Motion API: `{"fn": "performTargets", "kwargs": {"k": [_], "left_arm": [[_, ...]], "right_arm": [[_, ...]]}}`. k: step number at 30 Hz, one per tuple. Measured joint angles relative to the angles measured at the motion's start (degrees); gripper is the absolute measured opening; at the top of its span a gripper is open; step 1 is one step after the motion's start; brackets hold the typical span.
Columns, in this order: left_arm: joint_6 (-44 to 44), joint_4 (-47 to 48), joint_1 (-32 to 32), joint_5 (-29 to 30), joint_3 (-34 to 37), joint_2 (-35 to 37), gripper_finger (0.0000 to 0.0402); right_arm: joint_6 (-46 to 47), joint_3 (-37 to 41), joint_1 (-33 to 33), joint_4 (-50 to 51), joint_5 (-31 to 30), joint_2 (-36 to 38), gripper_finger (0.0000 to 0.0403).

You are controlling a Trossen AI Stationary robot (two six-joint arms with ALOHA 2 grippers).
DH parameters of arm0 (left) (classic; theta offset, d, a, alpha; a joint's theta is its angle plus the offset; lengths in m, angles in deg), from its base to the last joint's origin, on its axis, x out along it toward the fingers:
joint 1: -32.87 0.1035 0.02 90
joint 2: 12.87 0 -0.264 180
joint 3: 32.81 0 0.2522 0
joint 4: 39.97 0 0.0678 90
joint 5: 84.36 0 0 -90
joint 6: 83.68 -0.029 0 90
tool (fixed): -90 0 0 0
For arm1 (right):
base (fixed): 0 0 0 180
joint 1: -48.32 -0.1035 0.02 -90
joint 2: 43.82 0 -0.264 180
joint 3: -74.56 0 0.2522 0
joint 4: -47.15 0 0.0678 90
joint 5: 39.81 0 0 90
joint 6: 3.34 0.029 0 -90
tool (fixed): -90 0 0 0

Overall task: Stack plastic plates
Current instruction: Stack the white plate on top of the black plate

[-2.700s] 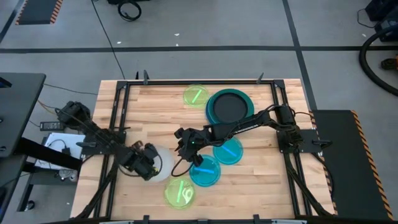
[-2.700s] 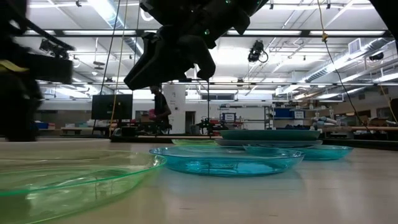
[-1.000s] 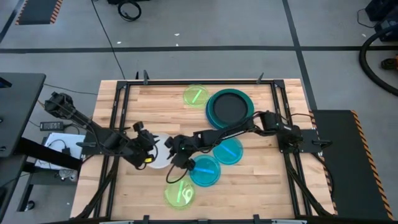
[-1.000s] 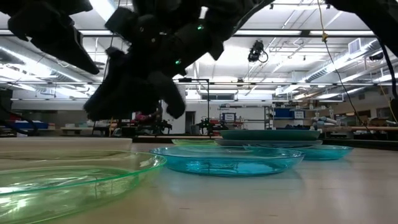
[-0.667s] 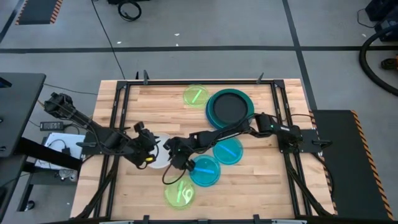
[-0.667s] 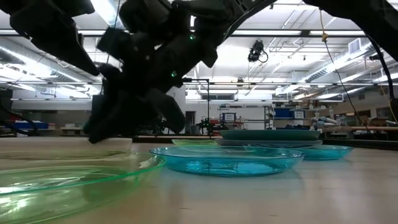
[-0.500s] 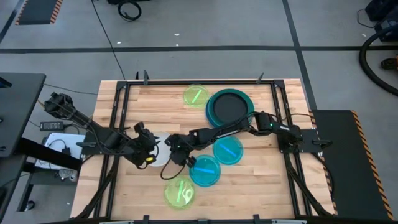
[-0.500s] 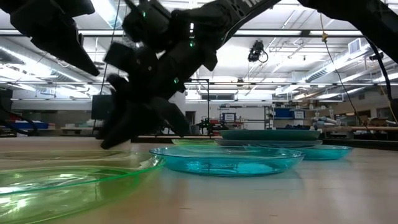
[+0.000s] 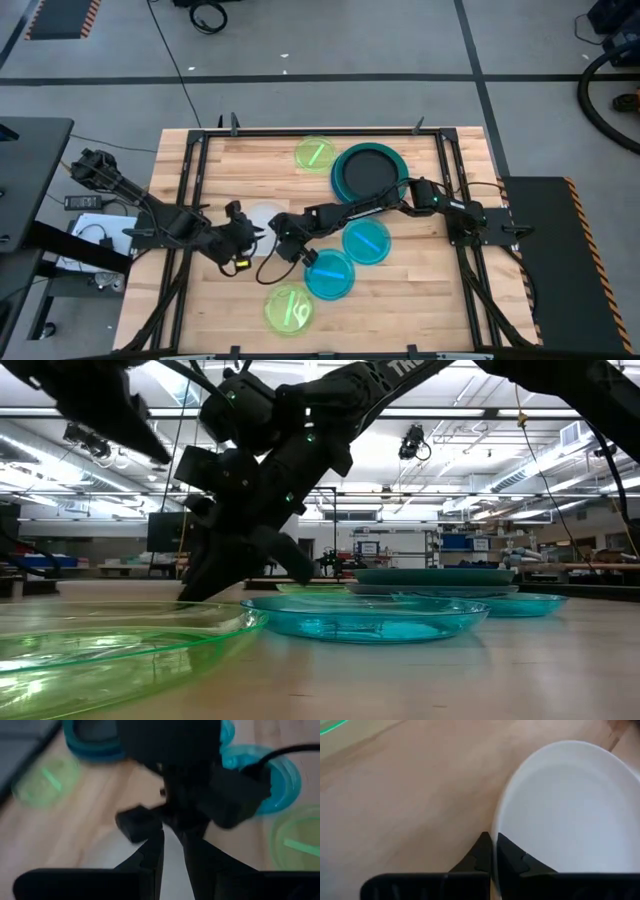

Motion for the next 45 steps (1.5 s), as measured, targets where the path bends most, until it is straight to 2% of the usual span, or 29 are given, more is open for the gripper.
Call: {"fn": "performTargets", "kwargs": {"k": [2,5,8,13,18,21,24,28,37,39,45], "left_arm": [[-4.1,-2.1,0.0,2.4,0.0,-0.1,0.008],[-8.9,-3.7,0.2,5.2,0.0,-0.1,0.008],[-11.0,-5.8,0.8,5.6,0.0,-0.1,0.008],[-14.7,-17.4,0.3,5.8,2.9,-0.1,0.008],[-16.4,-22.8,0.3,6.9,6.2,-0.1,0.008],[-21.5,-27.5,0.9,7.3,6.2,0.1,0.008],[-25.4,-29.6,1.0,7.1,6.2,0.4,0.008],[-25.8,-29.7,1.5,5.9,6.2,0.4,0.008],[-26.5,-31.3,1.5,5.7,6.2,0.3,0.008],[-27.1,-35.0,1.5,5.7,7.1,0.1,0.008],[-30.7,-52.4,2.3,5.6,16.2,0.0,0.008]], "right_arm": [[0.2,-0.1,0.0,1.4,-0.5,0.4,0.0019],[0.3,-0.1,-0.5,3.9,-4.5,1.7,0.0027],[0.3,0.0,-1.2,6.2,-8.4,3.5,0.0022],[3.4,0.0,-2.1,9.6,-10.7,6.4,0.0016],[5.1,0.0,-3.5,13.7,-18.1,9.1,0.0018],[7.3,-0.1,-3.9,16.3,-19.5,11.0,0.0018],[10.9,0.0,-3.8,19.9,-21.8,12.7,0.0018],[16.1,0.1,-3.8,25.3,-26.4,15.0,0.0018],[23.3,7.2,-5.0,26.3,-33.1,20.1,0.0018],[24.5,9.2,-5.1,26.2,-33.9,21.4,0.0018],[29.7,15.1,-5.0,25.8,-35.2,25.9,0.0018]]}}
